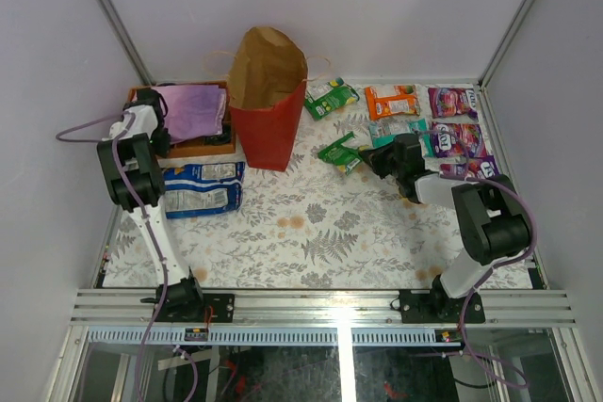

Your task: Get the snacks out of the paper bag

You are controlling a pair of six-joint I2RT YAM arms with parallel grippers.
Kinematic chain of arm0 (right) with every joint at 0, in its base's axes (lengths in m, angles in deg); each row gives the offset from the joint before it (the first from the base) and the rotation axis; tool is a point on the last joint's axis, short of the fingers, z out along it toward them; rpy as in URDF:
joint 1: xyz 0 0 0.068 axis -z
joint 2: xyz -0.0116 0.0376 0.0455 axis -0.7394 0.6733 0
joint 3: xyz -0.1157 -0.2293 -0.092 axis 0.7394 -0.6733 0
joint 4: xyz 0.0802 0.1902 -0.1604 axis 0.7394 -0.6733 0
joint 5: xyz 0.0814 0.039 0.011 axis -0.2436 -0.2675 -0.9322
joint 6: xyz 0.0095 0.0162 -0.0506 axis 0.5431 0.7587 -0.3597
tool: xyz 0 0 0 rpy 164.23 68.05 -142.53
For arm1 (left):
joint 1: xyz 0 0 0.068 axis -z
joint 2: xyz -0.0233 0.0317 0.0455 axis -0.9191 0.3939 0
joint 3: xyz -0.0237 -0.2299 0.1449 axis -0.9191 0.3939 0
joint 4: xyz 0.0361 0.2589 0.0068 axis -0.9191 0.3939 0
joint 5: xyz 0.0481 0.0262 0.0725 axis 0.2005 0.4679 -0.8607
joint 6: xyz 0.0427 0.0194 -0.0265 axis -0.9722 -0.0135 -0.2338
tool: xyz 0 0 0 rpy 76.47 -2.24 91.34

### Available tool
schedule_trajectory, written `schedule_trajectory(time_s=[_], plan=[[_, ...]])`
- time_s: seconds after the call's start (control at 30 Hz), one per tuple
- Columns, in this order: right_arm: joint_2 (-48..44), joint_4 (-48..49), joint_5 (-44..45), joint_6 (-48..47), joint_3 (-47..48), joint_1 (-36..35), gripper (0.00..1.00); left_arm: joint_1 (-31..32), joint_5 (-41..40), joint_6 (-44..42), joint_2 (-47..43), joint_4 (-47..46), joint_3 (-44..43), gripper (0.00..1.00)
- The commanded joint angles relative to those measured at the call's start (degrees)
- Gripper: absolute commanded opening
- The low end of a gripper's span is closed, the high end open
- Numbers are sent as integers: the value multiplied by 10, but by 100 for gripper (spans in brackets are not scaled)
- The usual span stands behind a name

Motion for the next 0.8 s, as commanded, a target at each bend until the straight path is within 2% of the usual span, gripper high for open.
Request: schedule_trajectory(time_s=[0.0,0.13,0.17,0.2,0.23,0.27,0.33,0.37,0.4,0.5,0.63,0.77], plan=[[0,45,73,48,35,-11,0,-23,13,18,-31,-77,1,0],[32,42,64,60,59,-13,0,-36,38,-14,-31,-92,-6,0],[37,41,60,51,67,-14,0,-38,55,-31,-34,-106,-3,3],[45,38,37,32,80,-14,0,-39,68,-52,-40,-125,4,10],[55,35,11,10,99,-14,0,-38,78,-71,-49,-147,15,22],[64,21,-18,-15,127,-12,0,-38,86,-84,-60,-167,30,44],[89,-14,-86,-71,185,-8,0,-38,100,-103,-83,-201,60,79],[101,-48,-120,-99,217,-6,0,-38,107,-112,-92,-209,67,93],[114,-82,-151,-126,250,-4,0,-38,114,-124,-99,-211,70,99],[134,-192,-206,-221,327,3,0,-37,132,-147,-113,-196,68,100],[149,-403,-218,-379,435,11,0,-28,130,-189,-141,-170,55,100],[217,-566,-273,-509,553,20,0,-16,150,-266,-161,-180,26,100]])
